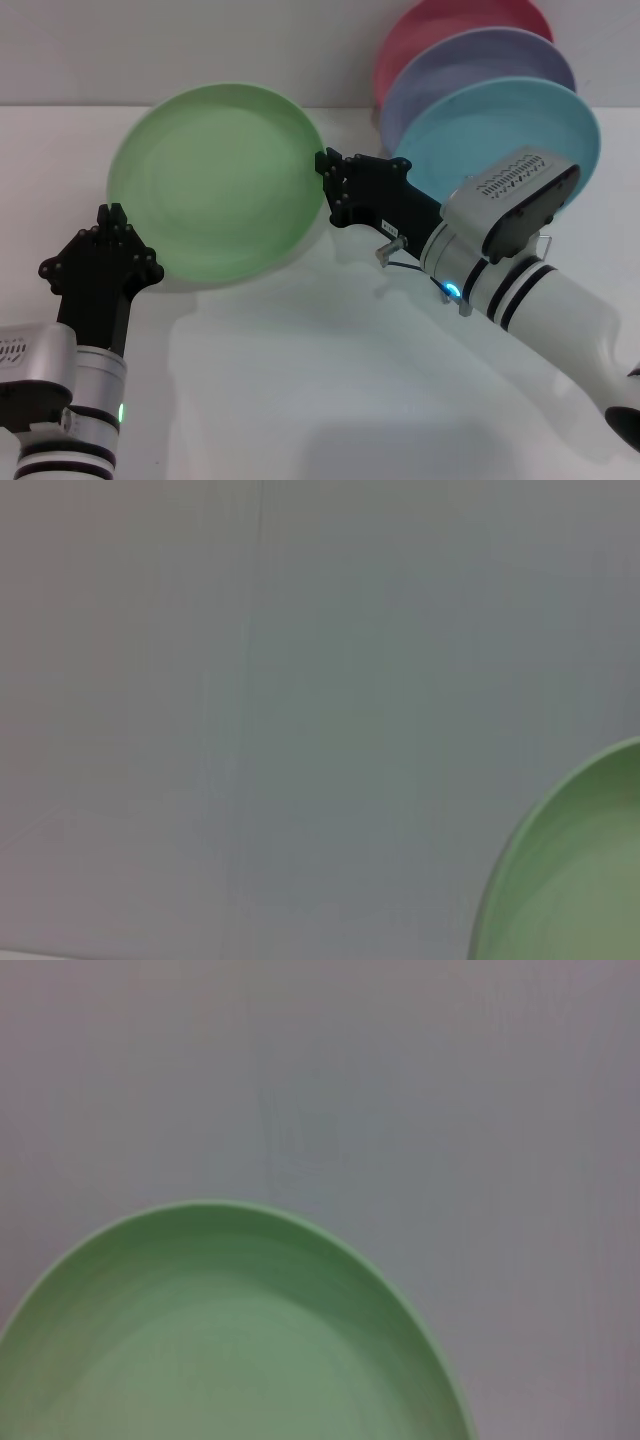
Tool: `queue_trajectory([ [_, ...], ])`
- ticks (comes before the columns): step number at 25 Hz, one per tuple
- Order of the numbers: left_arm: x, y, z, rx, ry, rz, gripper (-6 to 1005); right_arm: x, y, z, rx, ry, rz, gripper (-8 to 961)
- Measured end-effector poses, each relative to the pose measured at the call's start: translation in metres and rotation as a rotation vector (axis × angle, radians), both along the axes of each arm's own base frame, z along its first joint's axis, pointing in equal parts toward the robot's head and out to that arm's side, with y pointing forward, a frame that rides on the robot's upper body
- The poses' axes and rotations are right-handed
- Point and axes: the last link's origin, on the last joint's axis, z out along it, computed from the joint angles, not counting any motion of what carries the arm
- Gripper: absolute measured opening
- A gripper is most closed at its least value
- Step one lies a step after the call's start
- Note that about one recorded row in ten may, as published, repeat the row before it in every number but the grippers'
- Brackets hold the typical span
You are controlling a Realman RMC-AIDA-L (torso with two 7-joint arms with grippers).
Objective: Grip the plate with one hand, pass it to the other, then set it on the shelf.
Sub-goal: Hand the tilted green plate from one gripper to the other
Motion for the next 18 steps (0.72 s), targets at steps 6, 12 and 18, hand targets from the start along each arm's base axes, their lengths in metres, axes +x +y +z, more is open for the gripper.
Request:
queue_trajectory([
  [6, 0.0000, -0.0002, -0.0004, -0.003, -0.001, 0.000, 71, -0.0004, -0.0005, -0.0005, -0.001, -0.001, 0.001, 34],
  [12, 0.0000, 0.0001, -0.0012, -0.009, -0.002, -0.001, 72, -0.0006, -0.0008, -0.0008, -0.002, -0.001, 0.001, 32],
  [18, 0.0002, 0.0003, -0.0011, -0.008, -0.010, -0.001, 73, -0.0007, -0.0009, -0.0011, -0.003, 0.000, 0.001, 32],
])
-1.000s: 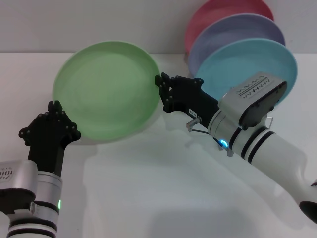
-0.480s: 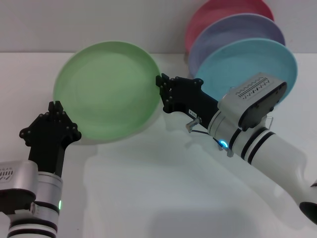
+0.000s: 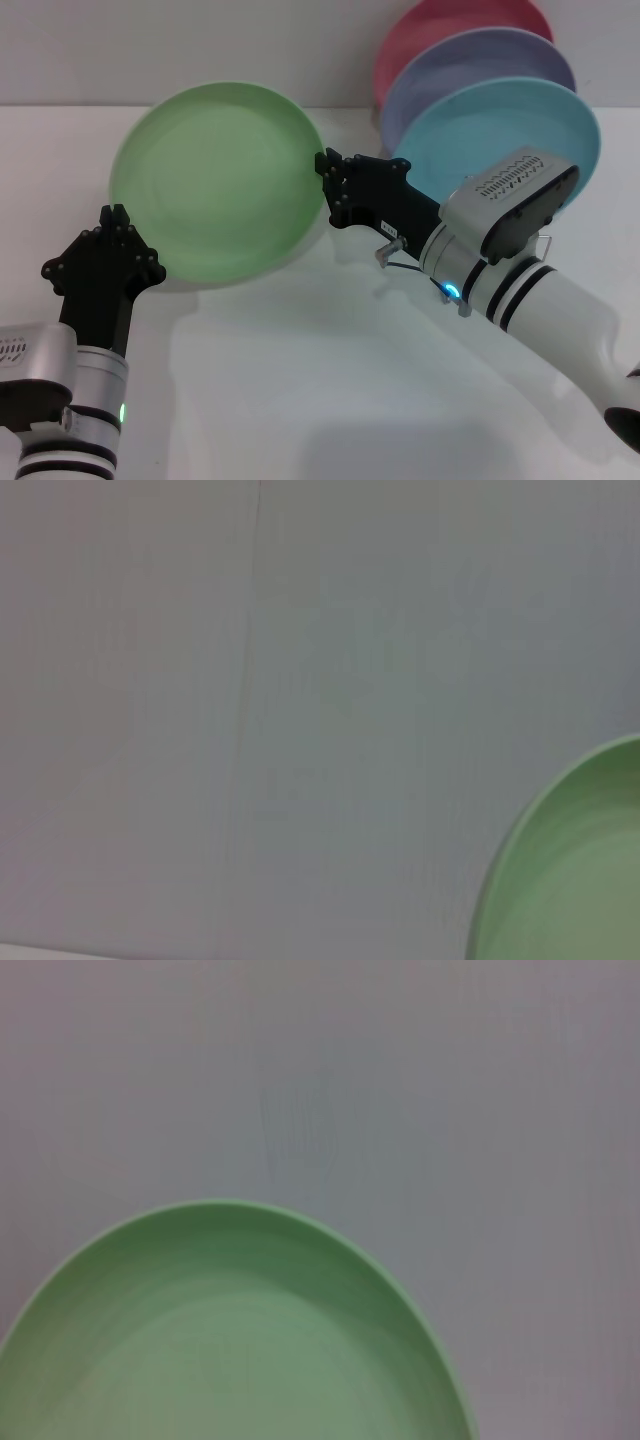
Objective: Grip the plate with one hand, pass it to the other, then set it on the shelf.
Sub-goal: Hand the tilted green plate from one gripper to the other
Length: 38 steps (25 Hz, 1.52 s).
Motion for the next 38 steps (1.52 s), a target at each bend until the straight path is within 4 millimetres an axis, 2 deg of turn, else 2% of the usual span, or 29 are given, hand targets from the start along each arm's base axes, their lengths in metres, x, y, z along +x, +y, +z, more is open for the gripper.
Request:
queue_trajectory([
  [19, 0.001, 0.000, 0.000, -0.002, -0.002, -0.009, 75, 0.001, 0.001, 0.001, 0.007, -0.004, 0.002, 19],
  [23, -0.003, -0.001, 0.003, 0.010, -0.064, -0.005, 76, 0.001, 0.001, 0.001, 0.008, -0.001, 0.004, 19],
  [28, -0.004, -0.002, 0.006, 0.023, -0.072, -0.003, 256, 0.001, 0.000, 0.002, 0.013, -0.004, 0.006, 18],
  [38, -0.004, -0.016, 0.025, 0.106, -0.153, -0.107, 500, 0.000, 0.004, 0.004, 0.039, 0.005, -0.016, 17],
])
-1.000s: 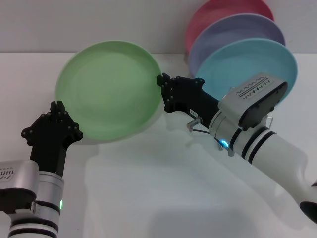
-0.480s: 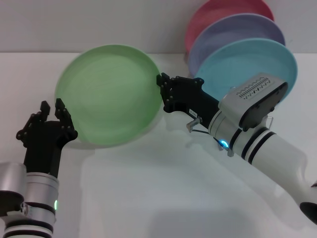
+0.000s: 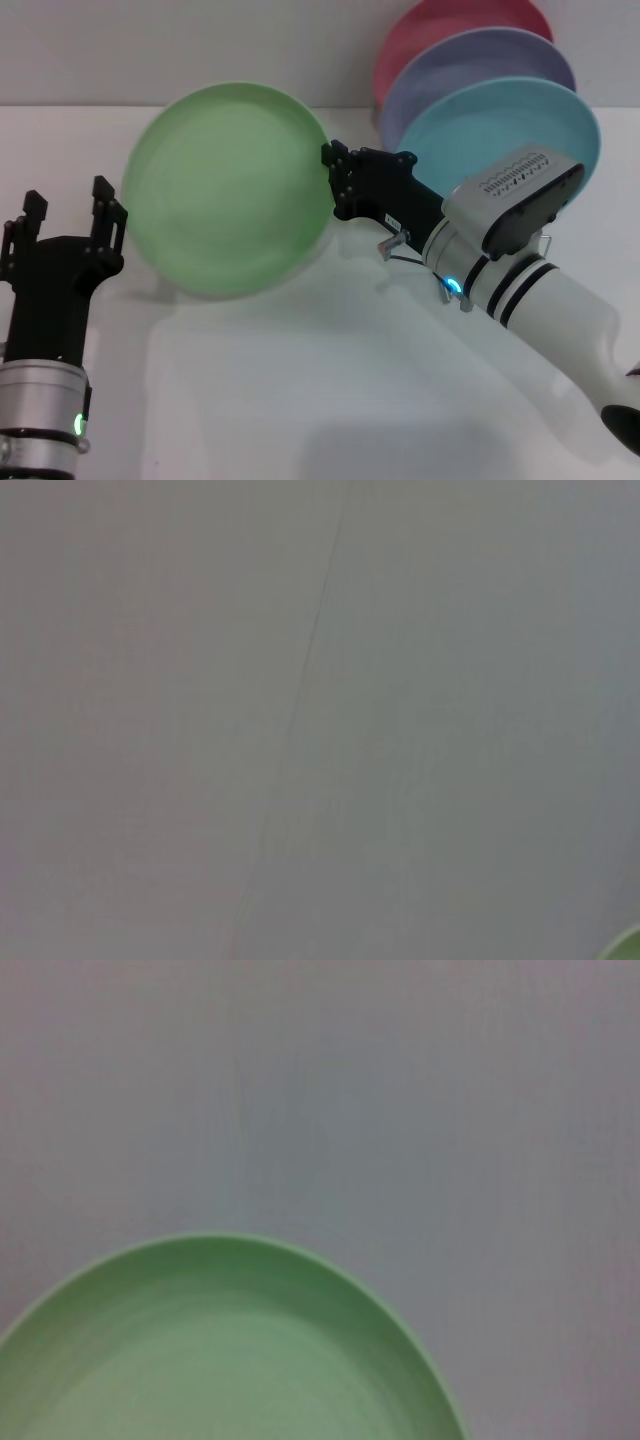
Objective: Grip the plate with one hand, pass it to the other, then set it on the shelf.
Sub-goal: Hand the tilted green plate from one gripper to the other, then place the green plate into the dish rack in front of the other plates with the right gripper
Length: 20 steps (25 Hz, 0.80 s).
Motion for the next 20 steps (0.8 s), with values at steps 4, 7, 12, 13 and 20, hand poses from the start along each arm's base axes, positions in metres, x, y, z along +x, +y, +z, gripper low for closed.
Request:
queue_trajectory([
  [4, -0.003, -0.003, 0.006, 0.009, -0.037, -0.035, 662, 0.000, 0.003, 0.002, 0.010, 0.011, -0.014, 17],
  [7, -0.011, -0.005, 0.017, 0.034, -0.086, -0.059, 703, -0.001, 0.003, 0.002, 0.013, 0.014, -0.017, 17],
  [12, -0.032, -0.006, 0.038, 0.063, -0.193, -0.127, 702, 0.001, 0.002, 0.003, 0.018, 0.018, -0.018, 16],
  [13, -0.041, -0.005, 0.045, 0.065, -0.221, -0.159, 702, 0.001, 0.001, 0.004, 0.025, 0.025, -0.013, 16],
  [20, -0.065, 0.011, 0.058, 0.049, -0.210, -0.187, 702, -0.003, -0.005, 0.011, 0.073, 0.062, 0.036, 16],
])
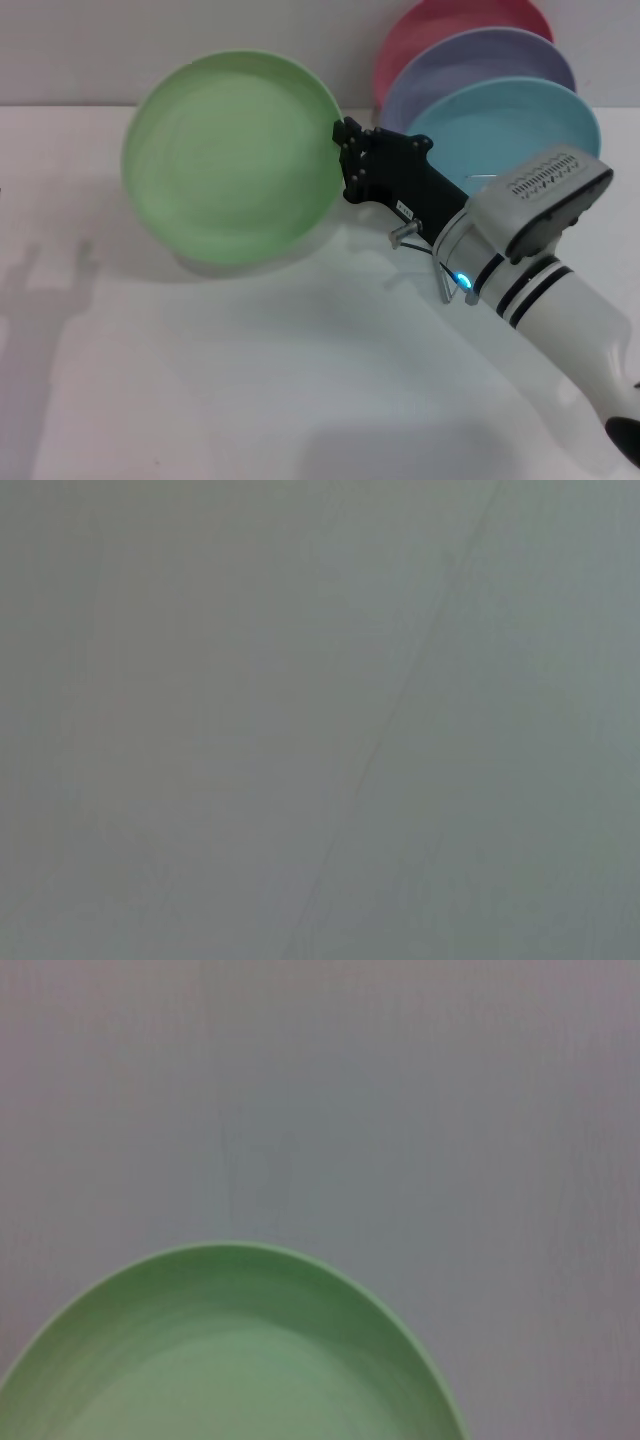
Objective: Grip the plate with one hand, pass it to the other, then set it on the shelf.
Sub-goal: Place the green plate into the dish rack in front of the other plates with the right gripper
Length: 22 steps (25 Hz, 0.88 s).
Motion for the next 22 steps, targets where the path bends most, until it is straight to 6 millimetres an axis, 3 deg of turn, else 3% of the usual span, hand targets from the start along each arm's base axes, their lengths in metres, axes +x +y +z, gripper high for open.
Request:
queue_trajectory([
  [9, -0.015, 0.025, 0.015, -0.021, 0.022, 0.012, 703, -0.004, -0.031, 0.026, 0.204, 0.110, 0.123, 17],
  [14, -0.011, 0.040, 0.015, -0.043, 0.048, -0.004, 703, 0.013, -0.057, 0.054, 0.385, 0.171, 0.150, 16],
  [22, -0.006, 0.058, 0.009, -0.089, 0.043, 0.016, 694, 0.051, -0.094, 0.088, 0.630, 0.083, 0.161, 17],
])
